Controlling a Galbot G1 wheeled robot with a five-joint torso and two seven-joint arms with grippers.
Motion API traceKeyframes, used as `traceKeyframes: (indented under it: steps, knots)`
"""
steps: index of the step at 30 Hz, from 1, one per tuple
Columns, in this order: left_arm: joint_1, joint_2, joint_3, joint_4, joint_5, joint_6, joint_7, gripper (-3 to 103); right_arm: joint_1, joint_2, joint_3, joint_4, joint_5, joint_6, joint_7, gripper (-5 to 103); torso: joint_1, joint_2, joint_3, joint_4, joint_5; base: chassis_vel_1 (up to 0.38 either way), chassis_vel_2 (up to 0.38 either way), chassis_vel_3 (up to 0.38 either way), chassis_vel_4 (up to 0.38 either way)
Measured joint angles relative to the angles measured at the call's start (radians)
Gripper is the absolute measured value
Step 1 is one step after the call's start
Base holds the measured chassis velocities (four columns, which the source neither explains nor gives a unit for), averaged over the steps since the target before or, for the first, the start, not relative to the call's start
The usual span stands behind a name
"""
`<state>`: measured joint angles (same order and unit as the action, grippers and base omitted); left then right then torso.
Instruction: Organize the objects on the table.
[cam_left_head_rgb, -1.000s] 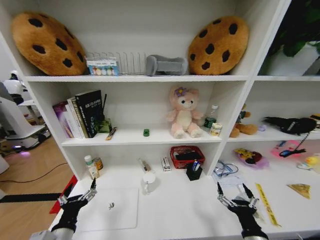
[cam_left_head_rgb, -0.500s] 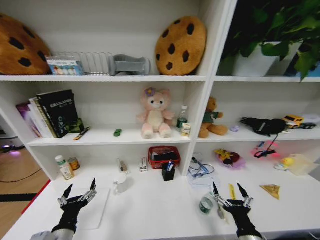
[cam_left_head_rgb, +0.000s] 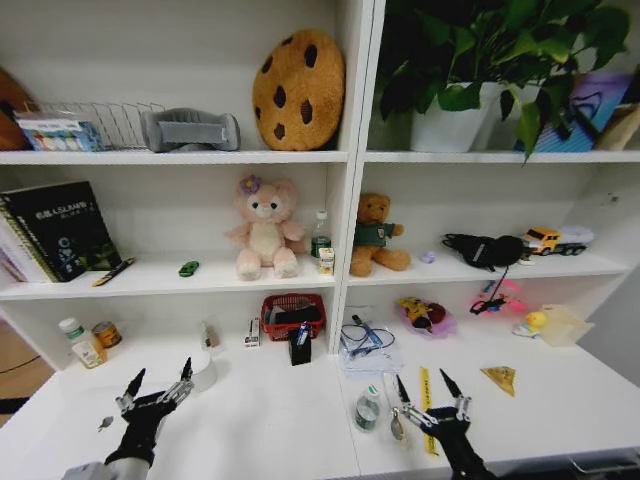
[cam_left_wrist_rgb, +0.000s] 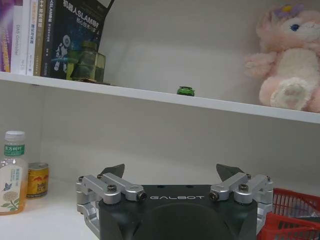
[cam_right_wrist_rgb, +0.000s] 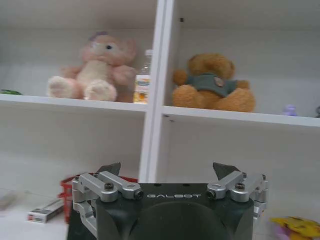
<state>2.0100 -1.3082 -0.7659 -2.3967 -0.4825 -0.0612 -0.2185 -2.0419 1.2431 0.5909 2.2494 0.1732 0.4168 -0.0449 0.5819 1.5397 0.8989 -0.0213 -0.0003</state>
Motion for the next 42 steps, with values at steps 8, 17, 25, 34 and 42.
traceKeyframes:
  steps: [8, 17, 25, 34, 42]
  knots:
    - [0.005, -0.007, -0.004, -0.008, 0.004, 0.0, -0.001, 100, 0.091, -0.025, -0.05, -0.092, 0.027, -0.011, -0.079, 100, 0.0, 0.0, 0.0, -0.0004, 0.0004, 0.009, 0.009, -0.006, -0.014]
    - [0.004, -0.021, 0.005, -0.008, 0.019, 0.0, -0.003, 100, 0.113, -0.027, -0.07, -0.143, 0.026, -0.027, -0.083, 100, 0.0, 0.0, 0.0, -0.0004, 0.0002, 0.0, 0.0, 0.0, 0.0]
    - [0.002, -0.029, 0.009, -0.006, 0.02, -0.002, -0.003, 100, 0.142, -0.022, -0.087, -0.173, 0.018, -0.05, -0.063, 80, 0.0, 0.0, 0.0, -0.0003, 0.0002, 0.0, 0.0, 0.0, 0.0]
    - [-0.006, -0.029, 0.009, 0.001, 0.014, -0.002, -0.004, 100, 0.128, -0.005, -0.097, -0.174, -0.008, -0.049, -0.059, 41, 0.0, 0.0, 0.0, -0.0003, 0.0002, 0.0, 0.0, 0.0, 0.0]
    - [-0.01, -0.03, 0.009, 0.005, 0.011, -0.003, -0.005, 100, 0.112, 0.004, -0.095, -0.165, -0.016, -0.044, -0.055, 30, 0.0, 0.0, 0.0, -0.0003, 0.0003, 0.0, 0.0, 0.0, 0.0]
